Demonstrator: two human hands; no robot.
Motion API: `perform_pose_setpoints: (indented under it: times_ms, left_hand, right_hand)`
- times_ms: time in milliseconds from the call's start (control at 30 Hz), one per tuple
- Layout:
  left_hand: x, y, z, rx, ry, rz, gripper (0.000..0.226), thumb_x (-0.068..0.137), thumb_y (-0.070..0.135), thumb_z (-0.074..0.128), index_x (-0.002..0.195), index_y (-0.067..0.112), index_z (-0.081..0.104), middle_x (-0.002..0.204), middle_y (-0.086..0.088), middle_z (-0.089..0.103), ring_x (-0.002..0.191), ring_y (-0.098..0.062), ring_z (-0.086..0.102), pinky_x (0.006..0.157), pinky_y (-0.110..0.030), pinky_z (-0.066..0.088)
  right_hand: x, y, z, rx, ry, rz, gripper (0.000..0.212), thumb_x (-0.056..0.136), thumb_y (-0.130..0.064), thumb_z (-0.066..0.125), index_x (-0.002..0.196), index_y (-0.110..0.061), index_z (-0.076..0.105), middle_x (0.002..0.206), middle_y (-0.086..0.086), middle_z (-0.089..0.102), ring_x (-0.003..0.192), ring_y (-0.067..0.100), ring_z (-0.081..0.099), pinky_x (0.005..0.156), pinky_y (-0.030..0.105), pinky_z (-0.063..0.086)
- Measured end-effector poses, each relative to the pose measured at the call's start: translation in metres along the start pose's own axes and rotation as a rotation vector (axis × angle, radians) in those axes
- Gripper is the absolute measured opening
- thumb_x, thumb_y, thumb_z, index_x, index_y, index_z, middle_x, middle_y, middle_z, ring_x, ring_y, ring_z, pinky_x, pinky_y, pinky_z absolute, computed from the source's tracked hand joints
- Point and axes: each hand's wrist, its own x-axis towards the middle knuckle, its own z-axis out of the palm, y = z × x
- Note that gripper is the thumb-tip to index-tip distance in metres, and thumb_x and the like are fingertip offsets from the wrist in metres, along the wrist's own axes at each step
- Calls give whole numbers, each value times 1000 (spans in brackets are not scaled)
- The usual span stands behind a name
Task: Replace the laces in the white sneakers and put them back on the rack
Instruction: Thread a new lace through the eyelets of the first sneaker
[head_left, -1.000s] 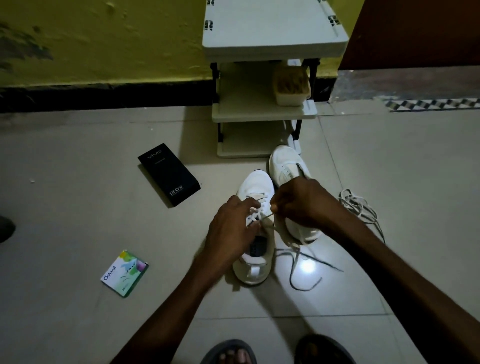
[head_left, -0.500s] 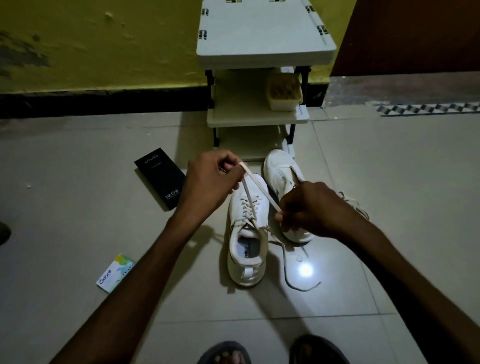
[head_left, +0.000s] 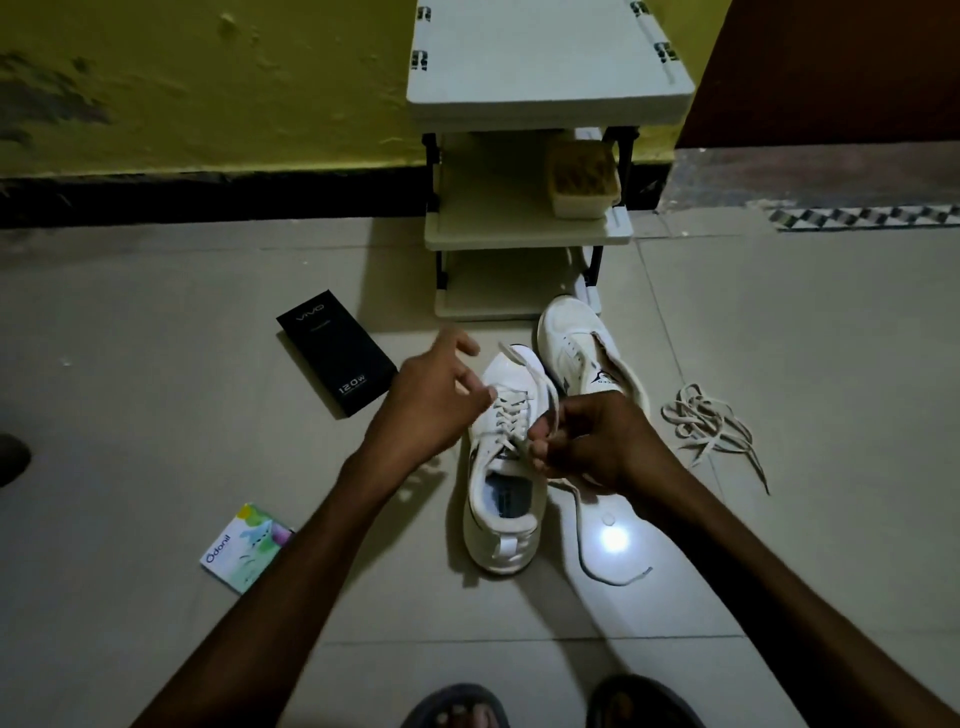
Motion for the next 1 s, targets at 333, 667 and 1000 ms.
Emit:
perform_pose_setpoints:
  times_ms: [333, 667, 1000]
  left_hand:
    - [-28, -31, 40, 372, -36, 27, 13, 81, 32, 74, 88, 25, 65, 83, 7, 68, 77, -13, 64, 73, -25, 52]
    - [-19, -46, 31, 50, -105, -87, 5, 77, 20, 78, 81, 18, 75, 71, 5, 71, 66, -7, 66, 67, -17, 49]
    - [-11, -54, 35, -38, -168, -97, 6, 76, 18, 81, 80, 18, 76, 65, 10, 69, 59, 4, 61, 58, -5, 43]
  right_hand:
    - [5, 32, 45, -9, 301, -71, 14, 81, -3, 73, 72, -14, 73, 66, 7, 71, 68, 28, 71, 72, 49, 59]
    - [13, 43, 84, 160, 491, 65, 13, 76, -16, 81, 68, -16, 71, 67, 4, 72, 71, 23, 72, 73, 40, 61]
    - [5, 50, 98, 126, 718, -114, 20, 84, -15, 72, 78, -29, 59, 76, -6, 68, 69, 2, 65, 65, 17, 52]
